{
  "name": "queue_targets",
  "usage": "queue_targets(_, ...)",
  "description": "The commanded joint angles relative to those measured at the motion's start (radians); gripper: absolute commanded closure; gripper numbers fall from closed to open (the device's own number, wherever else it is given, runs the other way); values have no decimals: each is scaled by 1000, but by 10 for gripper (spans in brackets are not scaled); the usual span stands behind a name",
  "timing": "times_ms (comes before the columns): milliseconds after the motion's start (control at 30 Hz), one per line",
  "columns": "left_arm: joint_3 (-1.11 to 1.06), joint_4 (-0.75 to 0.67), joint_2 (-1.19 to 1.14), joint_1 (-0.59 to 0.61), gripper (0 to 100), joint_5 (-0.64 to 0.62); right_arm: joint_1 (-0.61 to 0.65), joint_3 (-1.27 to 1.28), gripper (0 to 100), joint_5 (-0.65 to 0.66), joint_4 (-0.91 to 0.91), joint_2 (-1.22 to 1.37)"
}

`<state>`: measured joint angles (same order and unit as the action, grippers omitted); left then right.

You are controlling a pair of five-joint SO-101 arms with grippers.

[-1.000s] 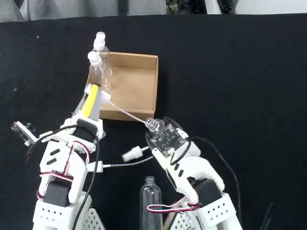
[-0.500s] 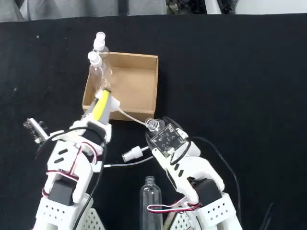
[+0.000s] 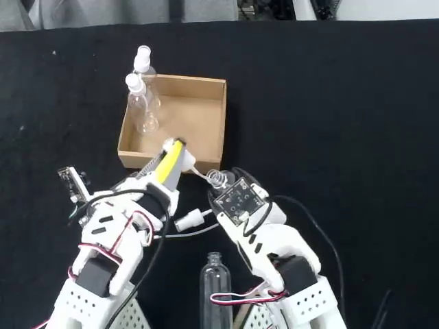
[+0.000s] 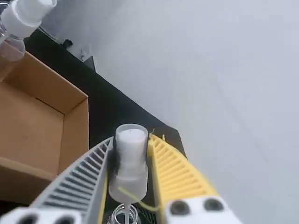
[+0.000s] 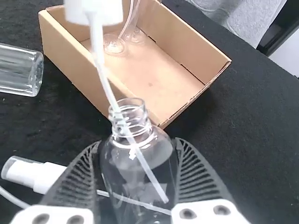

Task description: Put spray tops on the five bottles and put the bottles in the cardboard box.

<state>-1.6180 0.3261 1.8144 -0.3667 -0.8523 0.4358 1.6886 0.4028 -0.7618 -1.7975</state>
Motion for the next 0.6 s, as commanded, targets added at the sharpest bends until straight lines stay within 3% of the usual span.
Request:
queue_targets(0,-1,-20,5,-71,971,15,18,-5,973,-6,26,-97)
queue_targets(200,-10,-20,5,-82,971,18,57,-24,973,-54,21,-97)
queue_targets(567,2,-20,6,-87,970,169,66,-28,973,-46,26,-97)
